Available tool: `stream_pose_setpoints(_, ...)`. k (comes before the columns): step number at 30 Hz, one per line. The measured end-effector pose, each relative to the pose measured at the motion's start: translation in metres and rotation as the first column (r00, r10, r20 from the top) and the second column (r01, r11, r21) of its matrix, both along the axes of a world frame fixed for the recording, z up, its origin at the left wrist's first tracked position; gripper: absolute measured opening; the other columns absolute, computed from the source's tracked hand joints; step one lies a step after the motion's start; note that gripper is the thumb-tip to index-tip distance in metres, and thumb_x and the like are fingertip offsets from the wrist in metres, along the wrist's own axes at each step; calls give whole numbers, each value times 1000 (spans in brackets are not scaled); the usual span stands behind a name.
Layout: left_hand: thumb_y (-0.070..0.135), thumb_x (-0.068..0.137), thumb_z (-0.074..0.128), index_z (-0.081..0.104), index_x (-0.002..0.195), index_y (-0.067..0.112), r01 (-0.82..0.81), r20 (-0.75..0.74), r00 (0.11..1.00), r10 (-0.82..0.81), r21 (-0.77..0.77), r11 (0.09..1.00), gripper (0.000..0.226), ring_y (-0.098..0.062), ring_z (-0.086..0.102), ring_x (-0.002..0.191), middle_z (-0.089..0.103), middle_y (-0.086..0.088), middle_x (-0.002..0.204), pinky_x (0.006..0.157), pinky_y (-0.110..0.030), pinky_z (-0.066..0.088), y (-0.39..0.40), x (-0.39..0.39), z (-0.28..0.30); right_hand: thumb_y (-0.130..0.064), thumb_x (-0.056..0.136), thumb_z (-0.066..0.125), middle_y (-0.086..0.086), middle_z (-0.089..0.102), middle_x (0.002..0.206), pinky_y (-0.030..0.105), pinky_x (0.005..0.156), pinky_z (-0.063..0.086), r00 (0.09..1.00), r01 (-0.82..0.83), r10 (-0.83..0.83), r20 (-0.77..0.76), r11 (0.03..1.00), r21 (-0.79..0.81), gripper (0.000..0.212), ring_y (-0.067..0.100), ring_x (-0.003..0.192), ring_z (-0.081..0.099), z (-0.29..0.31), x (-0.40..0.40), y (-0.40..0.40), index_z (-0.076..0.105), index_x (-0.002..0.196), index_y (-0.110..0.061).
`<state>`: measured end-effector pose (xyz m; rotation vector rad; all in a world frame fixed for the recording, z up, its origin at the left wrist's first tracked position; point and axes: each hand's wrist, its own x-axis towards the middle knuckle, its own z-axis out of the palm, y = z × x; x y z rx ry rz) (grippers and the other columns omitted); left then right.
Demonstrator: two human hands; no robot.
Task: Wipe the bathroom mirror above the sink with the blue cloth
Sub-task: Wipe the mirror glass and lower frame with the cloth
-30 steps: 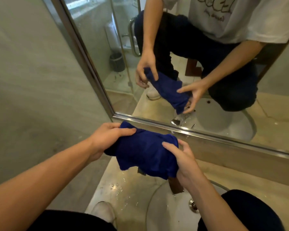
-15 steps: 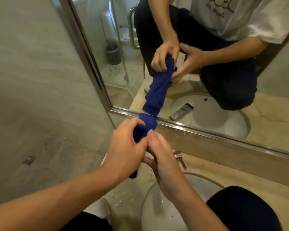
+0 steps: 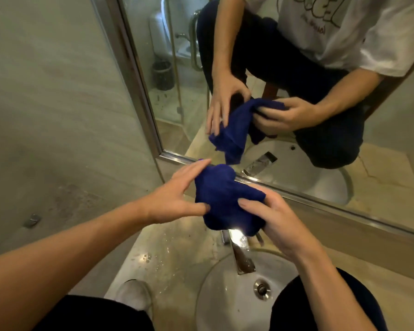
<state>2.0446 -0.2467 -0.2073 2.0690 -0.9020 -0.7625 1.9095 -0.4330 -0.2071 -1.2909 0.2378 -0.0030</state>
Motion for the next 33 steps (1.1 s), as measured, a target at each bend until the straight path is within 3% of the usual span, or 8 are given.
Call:
stream_pose_setpoints(3,66,63,73,30,144,49,191,208,955,-210,106,976,94,0,5,149,22,23,157,121,-28,11,-10,5,14,-10,85,62,12,70,104,30,83,50,1000,-9,9,10,1000,-16,23,20,96,64,1,-3,-14,68,107,-7)
stream_pose_setpoints(6,59,68,75,69,102,28,122,-144,981,-126,-36,992,46,-8,61,103,68,11,106,94,-33,47,-18,1,15,-17,87,60,13,72,108,25,77,57,990,127,-115,-87,980,150,29,19,95,68,0,-4,-15,63,114,-6)
stream_pose_setpoints(8,57,72,72,67,84,19,62,-255,964,-74,-54,997,41,-7,58,80,65,8,84,78,-28,43,-22,-10,11,-21,85,59,14,72,106,25,74,58,976,189,-151,-158,947,259,32,19,90,69,-2,-7,-13,62,114,-5)
stream_pose_setpoints(13,51,63,78,58,113,12,-8,-523,852,-17,-46,999,66,-16,67,94,71,-5,103,84,-31,52,-24,-30,8,-20,92,56,12,73,101,26,69,58,961,253,-189,-201,898,361,29,19,86,70,3,-10,-17,63,116,-5)
stream_pose_setpoints(18,17,88,73,68,112,15,76,-284,957,-66,26,997,25,-20,70,99,75,-2,103,88,-34,55,-19,-17,25,-29,98,54,11,74,101,23,73,55,947,187,-187,-262,982,-25,26,19,91,69,-2,-12,-24,67,108,-9)
stream_pose_setpoints(23,17,94,64,70,102,11,208,-317,936,-155,141,968,12,-19,71,93,75,-4,100,80,-27,54,-9,3,55,-18,80,79,1,65,127,28,92,54,988,-116,106,-113,989,-88,81,16,113,65,3,-23,-28,34,143,-38)
stream_pose_setpoints(30,11,71,49,67,103,18,369,159,888,-431,313,875,37,-13,61,85,67,2,93,76,-28,47,2,6,52,0,83,71,5,69,90,29,70,53,998,54,-30,62,897,-438,23,16,81,66,3,-23,-4,60,101,-10)
stream_pose_setpoints(33,7,68,53,65,103,17,381,205,863,-461,335,862,38,-9,60,78,67,3,87,70,-26,47,-2,2,37,4,83,69,-2,67,87,24,69,50,992,96,-46,116,878,-468,22,11,79,63,-4,-18,2,60,98,-10)
